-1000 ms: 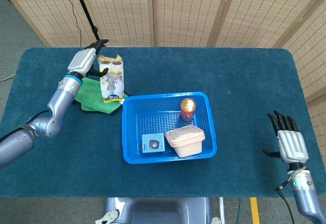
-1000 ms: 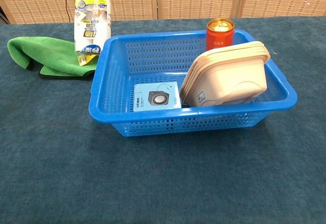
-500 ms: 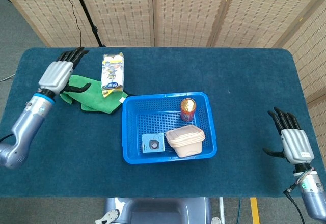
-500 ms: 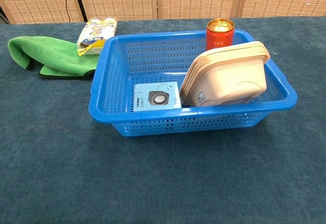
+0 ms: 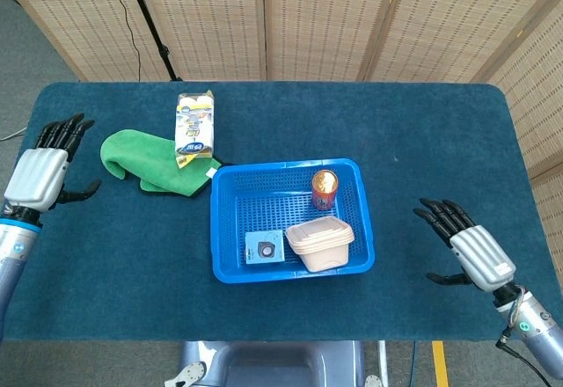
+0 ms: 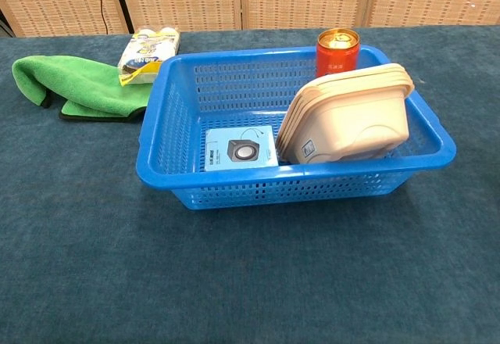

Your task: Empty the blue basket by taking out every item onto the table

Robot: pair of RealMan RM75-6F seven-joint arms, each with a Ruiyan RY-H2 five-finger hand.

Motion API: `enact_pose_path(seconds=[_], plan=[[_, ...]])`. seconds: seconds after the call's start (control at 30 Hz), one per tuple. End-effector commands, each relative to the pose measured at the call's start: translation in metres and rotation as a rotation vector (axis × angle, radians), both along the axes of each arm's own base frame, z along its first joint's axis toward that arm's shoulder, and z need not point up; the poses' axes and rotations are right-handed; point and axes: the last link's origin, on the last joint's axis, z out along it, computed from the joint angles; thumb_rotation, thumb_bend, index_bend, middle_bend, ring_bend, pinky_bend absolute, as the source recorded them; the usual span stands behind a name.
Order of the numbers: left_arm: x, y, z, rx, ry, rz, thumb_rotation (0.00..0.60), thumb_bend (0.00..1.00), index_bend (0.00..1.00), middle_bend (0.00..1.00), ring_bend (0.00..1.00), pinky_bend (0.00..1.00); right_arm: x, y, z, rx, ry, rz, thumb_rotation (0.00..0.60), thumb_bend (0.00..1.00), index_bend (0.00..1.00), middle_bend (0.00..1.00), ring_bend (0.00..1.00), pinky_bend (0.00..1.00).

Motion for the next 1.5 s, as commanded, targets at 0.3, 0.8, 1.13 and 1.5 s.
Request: enact_pose_path(seconds=[0.3, 0.8, 1.13, 1.5], plan=[[-0.014, -0.035, -0.013, -0.009, -0.13, 0.086, 0.6, 0.27, 0.0, 0.0, 0.0, 0.0, 0.037, -0.014, -0.027, 0.102, 0.028, 0.133, 0.6, 0.0, 0.0, 0.0, 0.0, 0.0], [-0.013, -0.041, -0.002, 0.016, -0.15, 0.057, 0.6, 0.27, 0.0, 0.0, 0.0, 0.0, 0.083, -0.021, -0.065, 0.196, 0.052, 0.214, 0.6, 0.0, 0.0, 0.0, 0.0, 0.0], [-0.007, -0.043, 0.006, 0.018, -0.159, 0.03, 0.6, 0.27, 0.0, 0.0, 0.0, 0.0, 0.097, -0.027, -0.085, 0.173, 0.067, 0.211, 0.6, 0.0, 0.0, 0.0, 0.0, 0.0], [-0.009, -0.045, 0.011, 0.016, -0.188, 0.027, 0.6, 0.27, 0.0, 0.0, 0.0, 0.0, 0.111, -0.03, -0.093, 0.186, 0.022, 0.185, 0.6, 0.0, 0.0, 0.0, 0.0, 0.0]])
